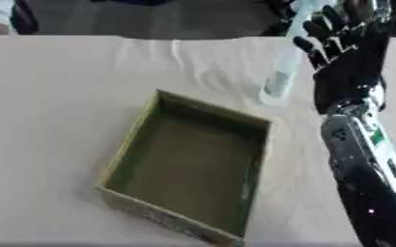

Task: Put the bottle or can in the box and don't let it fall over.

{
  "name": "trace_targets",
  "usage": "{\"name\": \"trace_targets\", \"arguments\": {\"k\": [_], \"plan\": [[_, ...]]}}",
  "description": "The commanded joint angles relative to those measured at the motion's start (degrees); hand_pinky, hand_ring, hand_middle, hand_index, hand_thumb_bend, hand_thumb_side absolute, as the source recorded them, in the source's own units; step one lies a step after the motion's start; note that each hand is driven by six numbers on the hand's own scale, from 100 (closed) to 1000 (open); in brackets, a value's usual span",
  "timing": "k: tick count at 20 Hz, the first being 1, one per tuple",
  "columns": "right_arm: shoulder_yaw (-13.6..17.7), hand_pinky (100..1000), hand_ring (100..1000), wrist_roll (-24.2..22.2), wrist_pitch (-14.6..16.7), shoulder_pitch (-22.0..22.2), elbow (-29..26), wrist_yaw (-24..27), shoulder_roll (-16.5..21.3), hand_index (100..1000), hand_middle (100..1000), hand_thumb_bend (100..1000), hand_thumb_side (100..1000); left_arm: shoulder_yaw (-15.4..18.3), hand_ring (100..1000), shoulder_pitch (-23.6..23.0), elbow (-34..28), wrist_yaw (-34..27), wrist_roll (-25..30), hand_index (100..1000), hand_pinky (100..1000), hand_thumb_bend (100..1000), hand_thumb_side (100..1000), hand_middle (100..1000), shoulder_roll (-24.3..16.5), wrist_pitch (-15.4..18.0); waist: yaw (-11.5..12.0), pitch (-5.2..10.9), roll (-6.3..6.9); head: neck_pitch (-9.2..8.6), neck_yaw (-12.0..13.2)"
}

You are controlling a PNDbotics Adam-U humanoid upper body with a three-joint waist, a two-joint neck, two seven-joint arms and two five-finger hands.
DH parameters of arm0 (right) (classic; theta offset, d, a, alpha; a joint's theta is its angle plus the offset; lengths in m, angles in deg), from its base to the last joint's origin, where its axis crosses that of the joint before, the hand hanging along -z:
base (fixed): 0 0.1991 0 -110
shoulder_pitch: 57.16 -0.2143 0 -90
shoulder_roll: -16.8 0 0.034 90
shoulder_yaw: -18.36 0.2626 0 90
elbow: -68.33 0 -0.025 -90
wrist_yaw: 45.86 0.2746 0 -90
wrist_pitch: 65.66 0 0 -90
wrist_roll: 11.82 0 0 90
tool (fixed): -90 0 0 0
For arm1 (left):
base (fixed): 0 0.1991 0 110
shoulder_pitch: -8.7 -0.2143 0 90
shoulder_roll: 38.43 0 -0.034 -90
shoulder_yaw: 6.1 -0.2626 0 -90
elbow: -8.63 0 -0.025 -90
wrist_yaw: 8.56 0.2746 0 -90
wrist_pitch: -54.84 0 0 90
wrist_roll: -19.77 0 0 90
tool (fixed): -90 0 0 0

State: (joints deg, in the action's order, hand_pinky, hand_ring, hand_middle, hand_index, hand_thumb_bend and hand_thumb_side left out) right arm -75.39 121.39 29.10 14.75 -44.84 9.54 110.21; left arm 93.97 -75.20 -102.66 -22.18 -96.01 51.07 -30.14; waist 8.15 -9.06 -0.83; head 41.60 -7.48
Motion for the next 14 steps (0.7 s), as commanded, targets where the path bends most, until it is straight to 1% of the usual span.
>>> {"name": "trace_targets", "arguments": {"k": [1, 2, 3, 4, 6, 7, 8, 9, 12, 14], "plan": [[-0.16, 162, 398, 3.08, 0.45, -0.55, -1.43, 5.77, 0.57, 996, 511, 313, 742, 0.26, 916, 0.59, -1.09, 0.16, 0.09, 822, 919, 569, 708, 796, -0.97, -0.09, -0.08, 0.83, 0.21, -0.59, 0.07], [-0.18, 100, 349, 4.1, 0.49, -0.54, -1.43, 6.92, 0.57, 1000, 444, 315, 790, 0.26, 916, 0.6, -1.09, 0.17, 0.08, 822, 919, 570, 708, 796, -0.97, -0.09, -0.09, 0.85, 0.21, -0.6, 0.07], [-0.15, 100, 294, 5.11, 0.55, -0.56, -1.43, 7.8, 0.58, 1000, 380, 322, 846, 0.27, 916, 0.6, -1.1, 0.17, 0.07, 822, 919, 570, 708, 796, -0.97, -0.08, -0.09, 0.85, 0.22, -0.62, 0.09], [-0.11, 100, 259, 6.1, 0.64, -0.58, -1.43, 8.48, 0.58, 1000, 337, 327, 886, 0.27, 916, 0.59, -1.1, 0.16, 0.07, 822, 919, 570, 708, 796, -0.97, -0.08, -0.1, 0.86, 0.22, -0.63, 0.1], [-0.02, 100, 201, 7.78, 0.84, -0.63, -1.43, 9.44, 0.59, 1000, 275, 347, 939, 0.27, 916, 0.58, -1.09, 0.15, 0.06, 822, 919, 569, 708, 796, -0.98, -0.09, -0.12, 0.85, 0.22, -0.64, 0.11], [0.01, 100, 201, 8.28, 0.9, -0.65, -1.43, 9.68, 0.61, 1000, 275, 347, 939, 0.27, 916, 0.58, -1.09, 0.15, 0.05, 822, 919, 569, 708, 796, -0.98, -0.09, -0.13, 0.85, 0.22, -0.64, 0.1], [0.02, 100, 100, 8.52, 0.95, -0.65, -1.42, 9.86, 0.61, 1000, 127, 391, 1000, 0.27, 916, 0.58, -1.08, 0.15, 0.05, 822, 919, 569, 708, 796, -0.99, -0.1, -0.13, 0.85, 0.22, -0.64, 0.1], [0.03, 100, 100, 8.64, 1.24, -0.58, -1.38, 11.02, 0.32, 1000, 100, 398, 1000, 0.25, 916, 0.6, -1.08, 0.14, 0.06, 822, 919, 569, 708, 796, -0.98, -0.1, -0.14, 0.83, 0.22, -0.67, 0.16], [0.27, 100, 100, 8.74, 3.12, -0.64, -1.2, 15.62, 0.09, 1000, 100, 407, 1000, 0.21, 917, 0.59, -1.06, 0.14, 0.1, 822, 919, 568, 709, 796, -0.97, -0.14, -0.17, 0.77, 0.22, -0.63, 0.28], [0.42, 100, 100, 8.75, 4.27, -0.78, -0.96, 17.73, 0.06, 1000, 100, 417, 1000, 0.2, 917, 0.56, -1.05, 0.15, 0.11, 822, 919, 569, 708, 796, -1.0, -0.15, -0.19, 0.75, 0.23, -0.6, 0.29]]}}
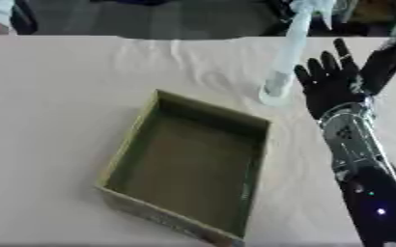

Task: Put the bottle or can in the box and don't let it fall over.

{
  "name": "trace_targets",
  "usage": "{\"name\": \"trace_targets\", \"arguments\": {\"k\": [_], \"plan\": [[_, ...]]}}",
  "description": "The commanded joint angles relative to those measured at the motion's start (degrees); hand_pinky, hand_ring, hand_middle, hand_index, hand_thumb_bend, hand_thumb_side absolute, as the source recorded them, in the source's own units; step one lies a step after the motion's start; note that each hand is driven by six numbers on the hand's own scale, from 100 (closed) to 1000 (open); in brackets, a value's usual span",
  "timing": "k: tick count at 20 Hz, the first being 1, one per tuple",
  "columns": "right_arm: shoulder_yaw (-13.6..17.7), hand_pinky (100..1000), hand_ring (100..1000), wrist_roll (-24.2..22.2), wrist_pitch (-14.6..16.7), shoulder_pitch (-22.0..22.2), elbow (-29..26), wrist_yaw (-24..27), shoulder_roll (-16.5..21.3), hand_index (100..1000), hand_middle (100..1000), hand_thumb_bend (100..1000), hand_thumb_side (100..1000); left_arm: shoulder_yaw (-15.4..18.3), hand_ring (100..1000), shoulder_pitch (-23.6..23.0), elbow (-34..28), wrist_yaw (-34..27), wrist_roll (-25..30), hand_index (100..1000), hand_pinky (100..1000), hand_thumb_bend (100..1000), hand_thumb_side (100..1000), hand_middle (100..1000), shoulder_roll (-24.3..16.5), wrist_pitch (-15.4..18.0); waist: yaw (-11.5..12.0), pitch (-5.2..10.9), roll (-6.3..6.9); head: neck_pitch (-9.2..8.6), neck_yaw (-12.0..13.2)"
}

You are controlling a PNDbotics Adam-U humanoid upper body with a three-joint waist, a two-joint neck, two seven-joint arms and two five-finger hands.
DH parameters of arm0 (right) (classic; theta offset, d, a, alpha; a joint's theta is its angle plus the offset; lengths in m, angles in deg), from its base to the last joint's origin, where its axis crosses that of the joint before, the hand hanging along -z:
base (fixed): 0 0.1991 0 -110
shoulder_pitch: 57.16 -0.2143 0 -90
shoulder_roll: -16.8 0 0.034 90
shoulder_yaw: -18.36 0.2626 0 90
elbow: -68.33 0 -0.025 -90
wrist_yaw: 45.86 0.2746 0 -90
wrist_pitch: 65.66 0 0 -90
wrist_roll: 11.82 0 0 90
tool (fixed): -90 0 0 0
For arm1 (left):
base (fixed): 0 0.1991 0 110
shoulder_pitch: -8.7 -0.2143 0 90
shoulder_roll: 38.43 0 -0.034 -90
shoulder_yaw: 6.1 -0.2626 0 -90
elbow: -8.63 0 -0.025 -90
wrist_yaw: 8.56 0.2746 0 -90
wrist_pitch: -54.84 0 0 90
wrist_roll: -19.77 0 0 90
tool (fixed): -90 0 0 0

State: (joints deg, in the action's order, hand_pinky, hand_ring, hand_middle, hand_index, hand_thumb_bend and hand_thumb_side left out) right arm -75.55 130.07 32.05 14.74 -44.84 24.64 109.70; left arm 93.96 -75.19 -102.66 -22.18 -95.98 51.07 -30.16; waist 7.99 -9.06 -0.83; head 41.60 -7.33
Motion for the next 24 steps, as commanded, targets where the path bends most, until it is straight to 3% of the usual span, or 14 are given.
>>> {"name": "trace_targets", "arguments": {"k": [1, 7, 18, 24], "plan": [[0.63, 100, 100, 0.04, 1.81, -0.88, -0.77, 3.37, 0.53, 1000, 100, 423, 1000, 0.21, 917, 0.54, -1.06, 0.15, 0.09, 822, 919, 569, 708, 796, -1.01, -0.12, -0.04, 0.74, 0.24, -0.59, 0.14], [0.45, 100, 100, -1.7, 2.47, -2.41, 2.35, 6.24, 0.14, 1000, 100, 442, 1000, 0.14, 918, 0.51, -1.05, 0.14, 0.12, 822, 920, 566, 706, 796, -0.96, -0.17, -0.14, 0.53, 0.35, -0.67, 0.11], [1.0, 100, 100, -3.61, 1.95, -7.2, 10.08, 4.45, -1.61, 1000, 100, 434, 1000, 0.07, 919, 0.47, -1.04, 0.17, 0.24, 822, 921, 564, 712, 796, -0.66, -0.26, 0.0, 0.03, 0.5, -0.95, -0.07], [1.27, 100, 100, -5.51, 3.69, -9.43, 13.73, 4.41, -1.53, 1000, 100, 435, 1000, 0.06, 920, 0.46, -1.01, 0.15, 0.34, 821, 922, 562, 715, 797, -0.42, -0.31, 0.22, -0.35, 0.65, -1.3, -0.26]]}}
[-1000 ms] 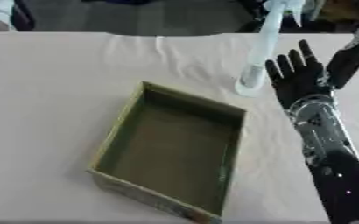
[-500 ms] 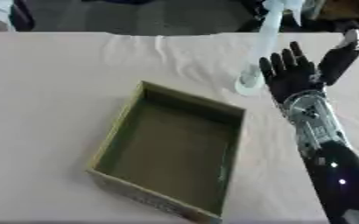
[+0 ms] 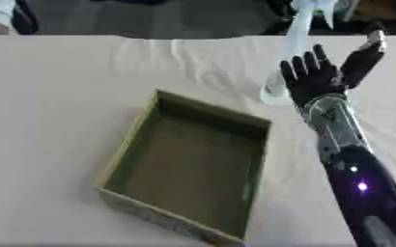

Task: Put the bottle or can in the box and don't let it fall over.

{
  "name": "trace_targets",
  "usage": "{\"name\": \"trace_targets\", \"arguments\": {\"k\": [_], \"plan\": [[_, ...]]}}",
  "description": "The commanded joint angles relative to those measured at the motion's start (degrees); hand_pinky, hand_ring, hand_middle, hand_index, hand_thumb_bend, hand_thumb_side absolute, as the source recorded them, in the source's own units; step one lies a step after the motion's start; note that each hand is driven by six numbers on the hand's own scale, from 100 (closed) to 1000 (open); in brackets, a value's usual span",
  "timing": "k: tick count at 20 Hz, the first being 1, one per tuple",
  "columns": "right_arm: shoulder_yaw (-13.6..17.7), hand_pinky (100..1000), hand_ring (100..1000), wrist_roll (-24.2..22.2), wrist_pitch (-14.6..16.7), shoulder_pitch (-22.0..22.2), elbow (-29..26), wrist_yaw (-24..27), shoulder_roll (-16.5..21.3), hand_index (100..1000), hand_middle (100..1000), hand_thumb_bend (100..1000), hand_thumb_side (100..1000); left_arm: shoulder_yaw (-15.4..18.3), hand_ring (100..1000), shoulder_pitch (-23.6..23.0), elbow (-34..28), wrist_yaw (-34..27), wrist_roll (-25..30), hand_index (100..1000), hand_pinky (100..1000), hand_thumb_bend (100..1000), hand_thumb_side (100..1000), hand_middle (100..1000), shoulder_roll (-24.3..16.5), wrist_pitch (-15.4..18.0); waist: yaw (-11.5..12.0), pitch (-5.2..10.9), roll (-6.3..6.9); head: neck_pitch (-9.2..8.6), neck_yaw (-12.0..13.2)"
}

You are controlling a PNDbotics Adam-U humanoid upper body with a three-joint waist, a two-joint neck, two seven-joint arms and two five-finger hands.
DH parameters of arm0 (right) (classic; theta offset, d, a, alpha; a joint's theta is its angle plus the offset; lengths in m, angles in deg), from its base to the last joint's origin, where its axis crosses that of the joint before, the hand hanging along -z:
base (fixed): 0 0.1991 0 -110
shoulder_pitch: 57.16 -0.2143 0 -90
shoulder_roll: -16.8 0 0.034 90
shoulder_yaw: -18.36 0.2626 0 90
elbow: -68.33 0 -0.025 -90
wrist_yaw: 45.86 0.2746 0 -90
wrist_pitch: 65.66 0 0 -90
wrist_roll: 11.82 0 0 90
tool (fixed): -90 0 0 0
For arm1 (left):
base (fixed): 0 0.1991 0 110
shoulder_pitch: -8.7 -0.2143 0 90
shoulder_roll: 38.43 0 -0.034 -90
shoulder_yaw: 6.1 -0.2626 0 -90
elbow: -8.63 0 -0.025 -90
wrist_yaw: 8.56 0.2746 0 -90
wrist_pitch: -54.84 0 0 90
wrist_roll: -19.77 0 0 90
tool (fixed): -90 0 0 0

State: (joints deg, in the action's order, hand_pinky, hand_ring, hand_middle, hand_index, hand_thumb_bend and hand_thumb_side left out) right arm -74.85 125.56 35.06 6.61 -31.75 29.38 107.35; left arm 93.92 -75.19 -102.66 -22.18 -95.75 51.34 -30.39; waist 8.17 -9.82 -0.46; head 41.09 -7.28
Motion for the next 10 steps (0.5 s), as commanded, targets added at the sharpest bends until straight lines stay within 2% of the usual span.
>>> {"name": "trace_targets", "arguments": {"k": [1, 10], "plan": [[0.6, 100, 100, -1.47, 0.95, -1.63, 0.97, -0.55, 0.9, 1000, 100, 435, 1000, 0.09, 921, 0.46, -1.0, 0.16, 0.12, 821, 922, 561, 715, 797, -0.65, -0.09, 0.07, 0.33, 0.31, -0.9, -0.36], [0.86, 100, 100, -3.87, 2.27, -4.64, 2.77, -0.97, 1.41, 1000, 100, 438, 1000, 0.01, 921, 0.56, -1.05, 0.12, 0.31, 821, 922, 560, 716, 797, -0.45, -0.14, 0.43, -0.15, 0.73, -1.89, -1.13]]}}
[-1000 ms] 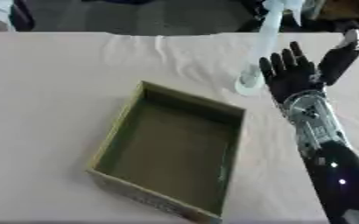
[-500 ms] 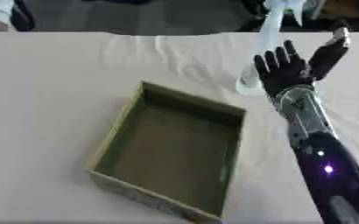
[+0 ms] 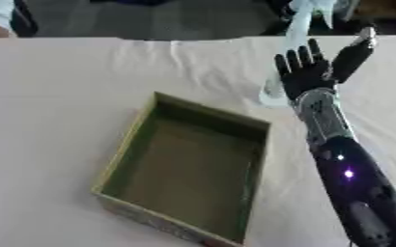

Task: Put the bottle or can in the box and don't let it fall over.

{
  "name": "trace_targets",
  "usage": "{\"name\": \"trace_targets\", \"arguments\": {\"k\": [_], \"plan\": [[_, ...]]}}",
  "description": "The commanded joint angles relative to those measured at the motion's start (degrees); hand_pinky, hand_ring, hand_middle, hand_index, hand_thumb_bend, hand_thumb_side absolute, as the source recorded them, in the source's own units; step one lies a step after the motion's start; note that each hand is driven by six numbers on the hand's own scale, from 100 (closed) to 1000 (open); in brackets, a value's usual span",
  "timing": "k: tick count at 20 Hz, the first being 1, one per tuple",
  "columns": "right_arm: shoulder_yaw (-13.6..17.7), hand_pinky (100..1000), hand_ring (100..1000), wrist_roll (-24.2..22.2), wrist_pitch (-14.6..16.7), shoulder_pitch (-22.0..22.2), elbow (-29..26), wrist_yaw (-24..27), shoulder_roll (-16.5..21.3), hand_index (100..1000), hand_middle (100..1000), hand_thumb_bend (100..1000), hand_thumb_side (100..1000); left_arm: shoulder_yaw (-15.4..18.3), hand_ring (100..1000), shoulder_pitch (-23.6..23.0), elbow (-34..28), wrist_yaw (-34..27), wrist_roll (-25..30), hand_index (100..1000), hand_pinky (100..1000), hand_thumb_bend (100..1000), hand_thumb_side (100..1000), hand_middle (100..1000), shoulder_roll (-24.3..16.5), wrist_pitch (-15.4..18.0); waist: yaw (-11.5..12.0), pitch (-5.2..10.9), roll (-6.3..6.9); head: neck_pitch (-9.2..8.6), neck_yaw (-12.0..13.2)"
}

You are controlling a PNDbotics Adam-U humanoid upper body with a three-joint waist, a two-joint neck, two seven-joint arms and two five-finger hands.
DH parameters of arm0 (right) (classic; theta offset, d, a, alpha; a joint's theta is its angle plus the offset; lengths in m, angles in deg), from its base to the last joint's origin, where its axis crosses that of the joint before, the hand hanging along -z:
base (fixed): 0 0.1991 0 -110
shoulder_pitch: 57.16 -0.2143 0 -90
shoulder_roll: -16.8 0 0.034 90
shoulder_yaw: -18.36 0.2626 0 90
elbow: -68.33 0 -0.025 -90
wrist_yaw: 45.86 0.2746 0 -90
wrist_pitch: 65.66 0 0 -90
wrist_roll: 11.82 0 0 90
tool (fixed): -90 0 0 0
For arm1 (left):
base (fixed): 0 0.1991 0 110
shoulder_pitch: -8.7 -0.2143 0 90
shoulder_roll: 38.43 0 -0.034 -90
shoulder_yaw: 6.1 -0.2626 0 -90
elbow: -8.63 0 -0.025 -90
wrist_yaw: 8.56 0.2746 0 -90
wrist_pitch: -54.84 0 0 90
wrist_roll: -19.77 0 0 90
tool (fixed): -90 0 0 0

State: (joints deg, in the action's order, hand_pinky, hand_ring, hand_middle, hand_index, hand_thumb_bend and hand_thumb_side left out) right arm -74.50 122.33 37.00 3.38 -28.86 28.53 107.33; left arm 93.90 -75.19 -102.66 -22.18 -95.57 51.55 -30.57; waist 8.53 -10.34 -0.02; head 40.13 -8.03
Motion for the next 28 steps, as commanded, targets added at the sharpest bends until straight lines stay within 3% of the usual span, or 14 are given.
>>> {"name": "trace_targets", "arguments": {"k": [1, 18, 23, 24, 25, 28], "plan": [[0.58, 100, 100, -0.77, 0.51, -1.81, 0.12, -0.12, 1.58, 1000, 100, 437, 1000, 0.03, 921, 0.58, -1.07, 0.12, 0.14, 821, 922, 561, 715, 797, -0.64, 0.05, 0.15, 0.31, 0.33, -1.06, -0.48], [1.63, 100, 100, -1.97, 3.01, -6.83, 4.99, -0.1, 4.21, 996, 100, 434, 1000, -0.09, 922, 0.82, -1.19, 0.06, 0.4, 821, 924, 557, 719, 798, -0.35, 0.06, 1.06, -0.83, 0.62, -1.67, -1.06], [1.62, 100, 100, -2.85, 3.45, -8.59, 6.13, 1.97, 4.92, 993, 100, 440, 1000, -0.15, 922, 0.82, -1.17, 0.03, 0.5, 821, 925, 555, 719, 799, -0.33, 0.05, 1.05, -0.85, 0.73, -1.85, -1.1], [1.59, 100, 100, -3.07, 3.45, -8.99, 5.98, 2.34, 5.04, 993, 100, 488, 1000, -0.15, 922, 0.79, -1.17, 0.03, 0.51, 821, 925, 555, 719, 799, -0.32, 0.05, 1.04, -0.83, 0.75, -1.84, -1.11], [1.58, 100, 100, -3.2, 3.43, -9.36, 5.74, 2.65, 5.16, 992, 100, 440, 1000, -0.15, 923, 0.76, -1.15, 0.02, 0.52, 821, 925, 554, 720, 799, -0.31, 0.05, 1.03, -0.8, 0.75, -1.8, -1.13], [1.76, 100, 100, -3.18, 3.54, -10.63, 4.66, 3.0, 5.68, 991, 100, 429, 1000, -0.22, 923, 0.72, -1.09, 0.0, 0.61, 821, 925, 554, 720, 799, -0.35, 0.01, 0.95, -0.67, 0.72, -1.63, -1.13]]}}
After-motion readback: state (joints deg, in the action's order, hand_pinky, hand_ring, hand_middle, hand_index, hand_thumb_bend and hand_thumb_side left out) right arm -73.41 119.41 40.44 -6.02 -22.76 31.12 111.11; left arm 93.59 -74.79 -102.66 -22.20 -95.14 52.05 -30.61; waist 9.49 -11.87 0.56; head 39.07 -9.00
